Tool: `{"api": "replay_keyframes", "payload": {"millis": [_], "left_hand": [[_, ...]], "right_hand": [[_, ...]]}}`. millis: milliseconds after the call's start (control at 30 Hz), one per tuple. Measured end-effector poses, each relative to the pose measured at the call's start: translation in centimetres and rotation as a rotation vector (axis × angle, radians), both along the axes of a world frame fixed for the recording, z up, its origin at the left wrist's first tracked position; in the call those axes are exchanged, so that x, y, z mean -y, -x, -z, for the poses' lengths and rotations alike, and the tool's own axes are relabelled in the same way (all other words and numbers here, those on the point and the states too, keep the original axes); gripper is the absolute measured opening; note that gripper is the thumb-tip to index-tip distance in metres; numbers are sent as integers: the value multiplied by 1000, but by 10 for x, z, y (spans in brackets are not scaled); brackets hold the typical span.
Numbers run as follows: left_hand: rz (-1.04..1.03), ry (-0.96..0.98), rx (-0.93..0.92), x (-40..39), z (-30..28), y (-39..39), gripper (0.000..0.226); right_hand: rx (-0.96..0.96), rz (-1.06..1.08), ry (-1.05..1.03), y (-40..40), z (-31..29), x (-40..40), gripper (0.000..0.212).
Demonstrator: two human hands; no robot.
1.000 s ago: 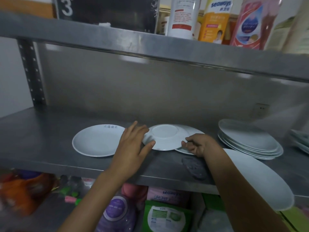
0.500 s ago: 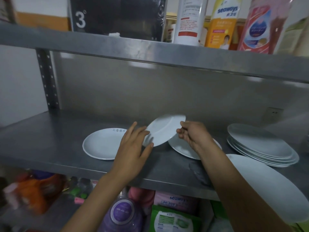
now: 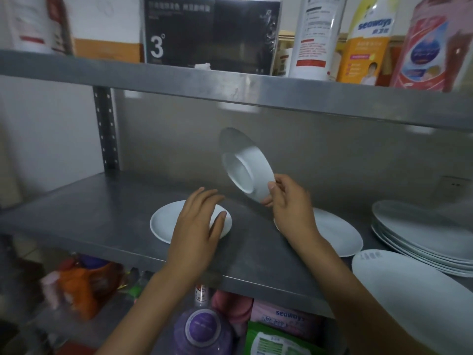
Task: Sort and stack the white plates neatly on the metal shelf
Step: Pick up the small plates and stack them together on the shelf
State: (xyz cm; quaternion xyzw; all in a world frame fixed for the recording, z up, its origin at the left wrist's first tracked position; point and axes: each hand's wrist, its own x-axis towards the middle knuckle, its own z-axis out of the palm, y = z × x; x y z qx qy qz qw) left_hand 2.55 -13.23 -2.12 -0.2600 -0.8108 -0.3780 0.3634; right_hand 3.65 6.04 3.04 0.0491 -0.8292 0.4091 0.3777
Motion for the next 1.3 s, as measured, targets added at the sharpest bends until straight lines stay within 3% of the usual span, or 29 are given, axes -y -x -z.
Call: {"api": "replay_keyframes", "payload": {"millis": [233,433,633,900,1300], "left_hand": [[-70,-166,-58,19,-17,-5,47],[-83,-126,-54,33,-21,3,53],[-16,-102,9,42,-13,12,39],[-71,-124,-75,56,1,17,22],[-114,-110,-73,85,29,13,17]], "right_hand": [[-128,3,-342,-7,7,11,18],[-147,-6,-542,-6,17,18,21],[-152,-62,-562,0,30,32,21],[-81,-141,-543,12,45,54,24],[143,-51,-455,32,65,62,51]]}}
